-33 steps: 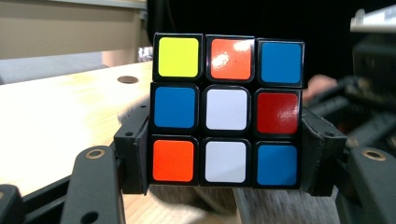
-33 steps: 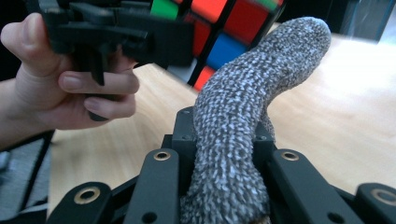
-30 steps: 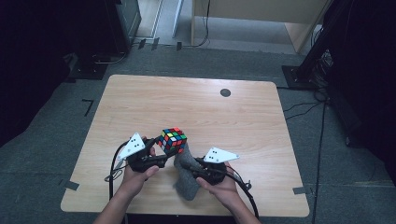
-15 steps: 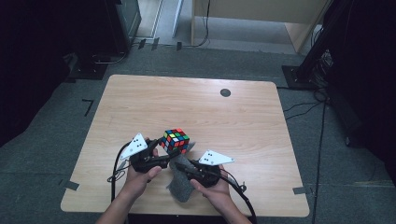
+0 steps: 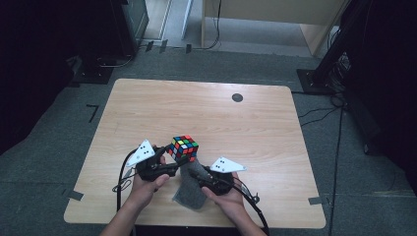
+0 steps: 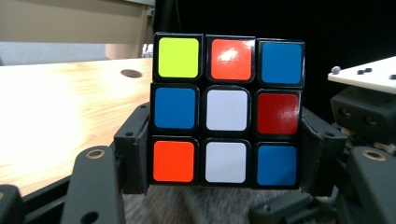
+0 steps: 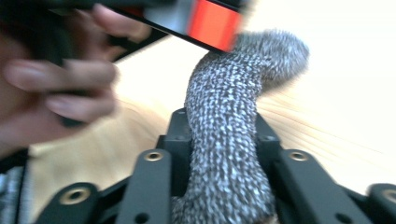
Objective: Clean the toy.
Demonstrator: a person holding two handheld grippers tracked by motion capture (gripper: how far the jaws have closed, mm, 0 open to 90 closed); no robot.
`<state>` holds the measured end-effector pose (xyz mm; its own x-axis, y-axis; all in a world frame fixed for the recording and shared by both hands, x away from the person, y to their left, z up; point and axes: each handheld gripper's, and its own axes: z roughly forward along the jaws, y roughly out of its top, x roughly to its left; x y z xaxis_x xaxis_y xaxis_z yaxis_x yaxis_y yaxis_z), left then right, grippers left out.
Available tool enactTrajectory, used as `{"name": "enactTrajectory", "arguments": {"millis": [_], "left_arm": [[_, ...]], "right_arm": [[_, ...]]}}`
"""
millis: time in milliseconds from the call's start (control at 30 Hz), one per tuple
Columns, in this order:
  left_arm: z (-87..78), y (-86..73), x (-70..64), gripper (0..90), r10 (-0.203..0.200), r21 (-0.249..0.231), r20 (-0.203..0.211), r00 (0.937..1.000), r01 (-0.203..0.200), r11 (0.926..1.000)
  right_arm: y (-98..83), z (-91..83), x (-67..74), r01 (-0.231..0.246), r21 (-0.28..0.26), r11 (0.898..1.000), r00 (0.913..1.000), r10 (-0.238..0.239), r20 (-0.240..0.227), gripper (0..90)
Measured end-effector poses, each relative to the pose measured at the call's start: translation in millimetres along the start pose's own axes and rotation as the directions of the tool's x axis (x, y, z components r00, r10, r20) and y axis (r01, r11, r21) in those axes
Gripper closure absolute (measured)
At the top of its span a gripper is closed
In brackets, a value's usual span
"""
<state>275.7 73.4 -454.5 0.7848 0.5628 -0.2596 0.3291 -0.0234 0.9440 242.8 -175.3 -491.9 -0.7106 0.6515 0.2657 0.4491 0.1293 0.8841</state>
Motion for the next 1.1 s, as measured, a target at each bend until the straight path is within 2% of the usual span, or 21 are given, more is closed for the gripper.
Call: {"name": "enactTrajectory", "arguments": {"millis": [100, 200, 333, 533, 667, 767, 833, 900, 967, 1000, 1033, 1100], "left_arm": [[-0.4, 0.2, 6.6, 34.1, -0.033, 0.023, -0.028, 0.9991, 0.034, 0.9992], [-0.5, 0.0, 12.1, 34.1, -0.076, 0.038, -0.064, 0.9951, 0.078, 0.9962], [-1.1, 0.8, 13.7, 34.1, -0.124, 0.016, -0.079, 0.9891, 0.125, 0.992], [-0.8, -0.4, 13.1, 34.1, -0.148, 0.01, -0.088, 0.9851, 0.149, 0.9887], [-3.6, 4.0, 12.8, 34.1, -0.154, 0.017, -0.071, 0.9855, 0.156, 0.9877], [-6.8, 9.4, 15.9, 34.1, -0.164, 0.028, -0.048, 0.9853, 0.165, 0.9858], [-8.3, 11.8, 18.4, 34.1, -0.165, 0.046, -0.028, 0.9859, 0.166, 0.9851], [-8.4, 12.3, 20.5, 34.2, -0.148, 0.072, -0.018, 0.9889, 0.149, 0.9863], [-6.6, 11.1, 22.1, 34.2, -0.117, 0.098, -0.017, 0.993, 0.118, 0.9882], [-5.3, 10.0, 23.0, 34.2, -0.103, 0.112, -0.012, 0.9946, 0.103, 0.9883], [-3.9, 9.0, 23.8, 34.1, -0.096, 0.124, -0.003, 0.9954, 0.095, 0.9877], [-0.8, 6.9, 25.2, 34.1, -0.099, 0.141, 0.023, 0.9948, 0.095, 0.9855]], "right_arm": [[1.7, -2.3, -11.5, 0.0, 0.028, 1.0, 0.9998, 0.0, 0.018, 43.5], [6.6, -10.5, -18.5, 0.011, -0.008, 1.0, 0.9983, -0.011, 0.057, 36.5], [12.9, -21.3, -23.5, 0.007, -0.075, 0.997, 0.9961, -0.001, 0.089, 34.7], [19.6, -30.0, -18.7, 0.042, -0.116, 0.992, 0.9942, -0.03, 0.103, 34.3], [22.2, -36.5, -17.8, 0.081, -0.126, 0.989, 0.994, -0.071, 0.083, 35.0], [24.2, -37.6, -19.2, 0.109, -0.098, 0.989, 0.994, -0.108, 0.017, 33.8], [23.8, -37.7, -19.0, 0.137, -0.101, 0.986, 0.9906, -0.136, 0.014, 33.8], [23.0, -36.3, -18.7, 0.154, -0.109, 0.982, 0.988, -0.154, 0.014, 33.6], [22.1, -34.2, -18.0, 0.191, -0.119, 0.974, 0.9815, -0.189, 0.031, 32.9], [21.3, -32.2, -16.8, 0.205, -0.128, 0.97, 0.9782, -0.199, 0.06, 32.0], [19.6, -29.4, -15.4, 0.236, -0.137, 0.962, 0.9696, -0.223, 0.101, 30.4], [15.8, -24.5, -12.6, 0.323, -0.124, 0.938, 0.9393, -0.301, 0.164, 30.6]]}}
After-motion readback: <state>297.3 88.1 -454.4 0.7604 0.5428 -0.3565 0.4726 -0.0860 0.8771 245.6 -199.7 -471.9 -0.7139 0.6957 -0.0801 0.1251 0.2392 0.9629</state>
